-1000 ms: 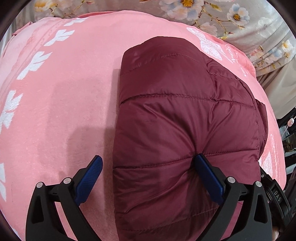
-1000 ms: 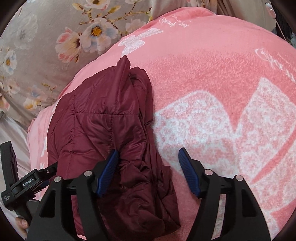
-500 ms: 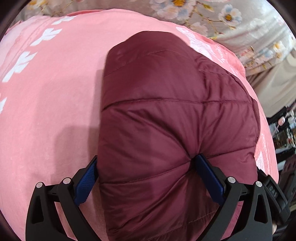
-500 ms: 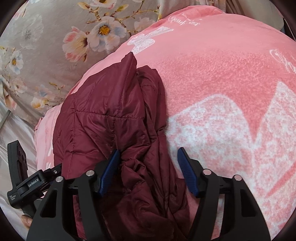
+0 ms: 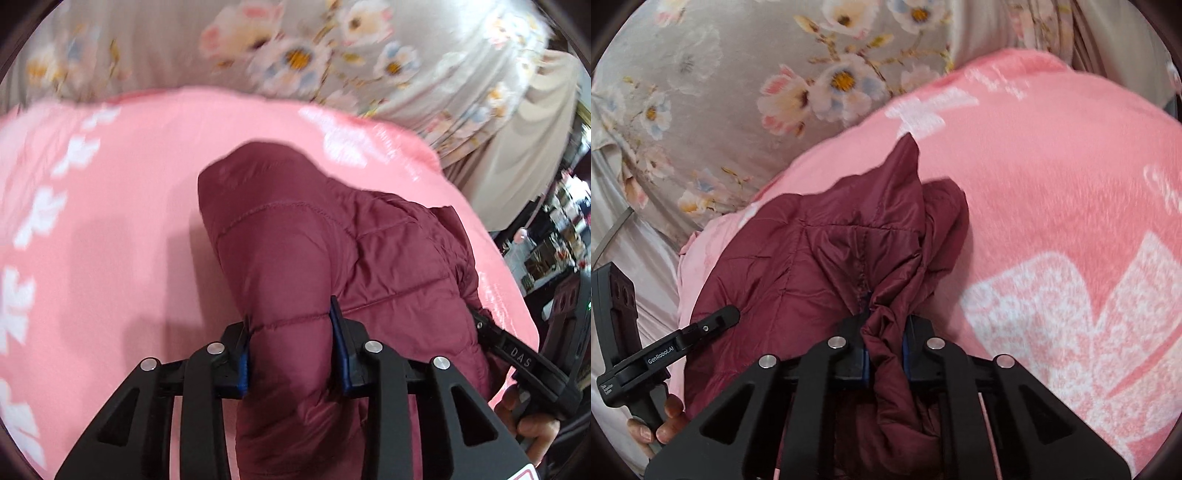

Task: Fold large clothes

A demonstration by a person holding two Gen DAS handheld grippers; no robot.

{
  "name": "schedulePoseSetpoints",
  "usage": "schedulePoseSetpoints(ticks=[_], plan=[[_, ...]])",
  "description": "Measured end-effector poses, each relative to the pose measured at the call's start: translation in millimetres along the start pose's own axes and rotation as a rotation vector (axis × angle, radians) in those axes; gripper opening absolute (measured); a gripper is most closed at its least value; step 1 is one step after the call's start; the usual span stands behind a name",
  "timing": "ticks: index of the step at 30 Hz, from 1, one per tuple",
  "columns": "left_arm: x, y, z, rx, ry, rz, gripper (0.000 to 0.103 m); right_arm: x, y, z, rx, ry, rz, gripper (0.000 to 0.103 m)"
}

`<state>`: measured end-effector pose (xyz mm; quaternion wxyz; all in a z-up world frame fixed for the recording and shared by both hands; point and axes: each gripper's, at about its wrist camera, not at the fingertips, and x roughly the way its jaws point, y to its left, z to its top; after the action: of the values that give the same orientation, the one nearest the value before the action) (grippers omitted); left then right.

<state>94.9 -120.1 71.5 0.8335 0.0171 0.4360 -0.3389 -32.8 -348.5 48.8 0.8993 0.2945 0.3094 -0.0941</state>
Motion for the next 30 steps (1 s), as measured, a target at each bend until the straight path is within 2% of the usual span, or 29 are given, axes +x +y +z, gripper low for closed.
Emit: schedulePoseSetpoints(ticks=[8, 14, 21, 30], plan=[[-67, 0, 45, 0.143, -0.246, 0.031, 0.029, -25, 72, 43, -0.135, -0.199, 0.076, 0.01], [-81, 37, 84, 0.208, -0.371, 0.083, 0.029, 0, 132, 78, -0.226, -0.302, 0.115, 0.01], [-64, 100, 122, 0.222, -0.424, 0.148, 0.029, 71, 180, 95, -0.286, -0.297, 0.145, 0.01], [-3, 178, 138, 0.181, -0.381, 0.178, 0.029, 164, 204, 92, -0.326, -0.228, 0.134, 0.01]])
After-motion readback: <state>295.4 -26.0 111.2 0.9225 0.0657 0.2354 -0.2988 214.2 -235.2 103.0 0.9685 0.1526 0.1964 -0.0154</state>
